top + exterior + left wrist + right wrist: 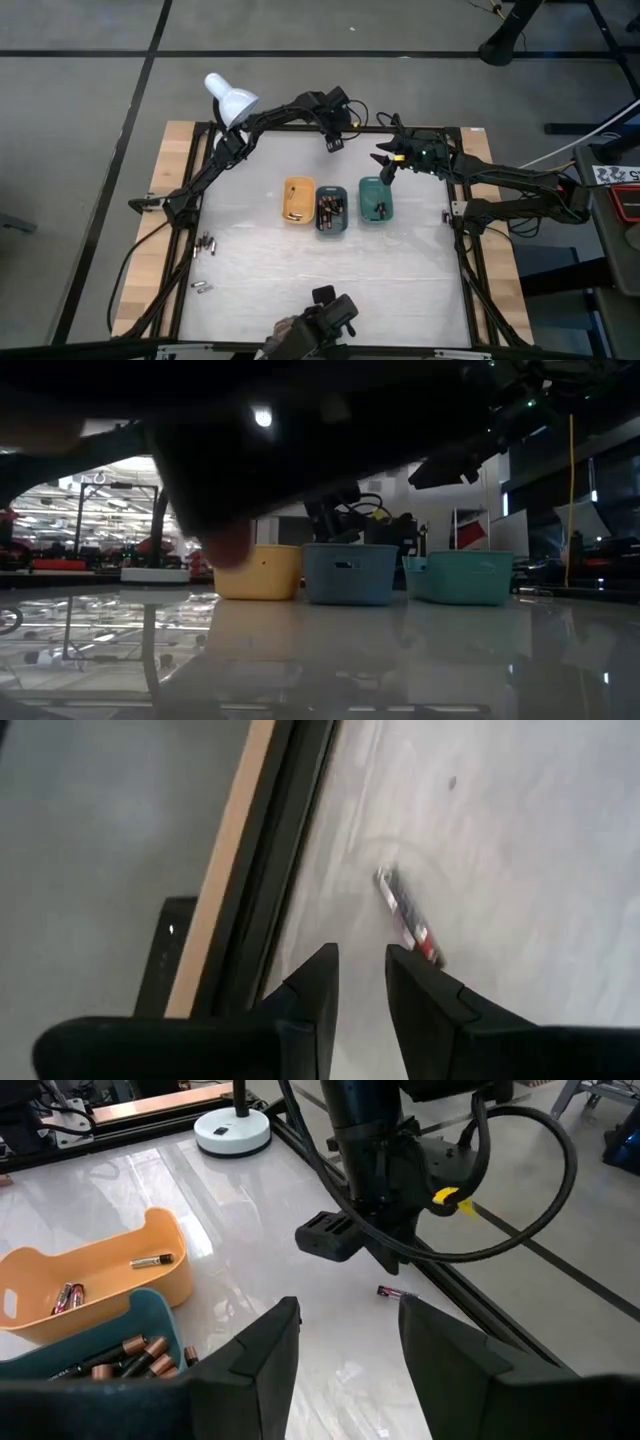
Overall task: Sort batteries
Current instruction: Put the silver battery into the yellow bin
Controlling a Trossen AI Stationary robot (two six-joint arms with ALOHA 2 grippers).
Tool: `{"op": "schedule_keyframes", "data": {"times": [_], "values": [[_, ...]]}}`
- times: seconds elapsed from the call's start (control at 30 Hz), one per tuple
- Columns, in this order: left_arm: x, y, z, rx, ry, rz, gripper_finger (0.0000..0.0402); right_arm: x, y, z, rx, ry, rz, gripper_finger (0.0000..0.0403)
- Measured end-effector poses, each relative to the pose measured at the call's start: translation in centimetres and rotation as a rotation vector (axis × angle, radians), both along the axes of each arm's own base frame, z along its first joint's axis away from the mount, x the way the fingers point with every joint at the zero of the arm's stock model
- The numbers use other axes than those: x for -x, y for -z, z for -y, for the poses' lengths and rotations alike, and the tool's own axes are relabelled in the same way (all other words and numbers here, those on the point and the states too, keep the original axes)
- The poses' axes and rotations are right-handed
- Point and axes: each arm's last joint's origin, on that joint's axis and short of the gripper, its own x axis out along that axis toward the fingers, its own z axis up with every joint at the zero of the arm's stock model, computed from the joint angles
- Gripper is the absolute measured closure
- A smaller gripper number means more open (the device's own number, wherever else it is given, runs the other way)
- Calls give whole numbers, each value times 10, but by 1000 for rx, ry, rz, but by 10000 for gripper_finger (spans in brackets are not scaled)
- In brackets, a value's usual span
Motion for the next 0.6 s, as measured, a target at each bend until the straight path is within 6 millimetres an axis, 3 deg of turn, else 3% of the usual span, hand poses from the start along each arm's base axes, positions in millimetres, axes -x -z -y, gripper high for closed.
{"op": "schedule_keyframes", "data": {"times": [0.4, 0.6], "values": [[-12, -4, -1, 27, -56, 146, 330, 0, 0, 0, -1, 0, -1, 230], [-10, 19, -6, 86, -142, 114, 329, 0, 0, 0, 1, 0, 1, 230]]}}
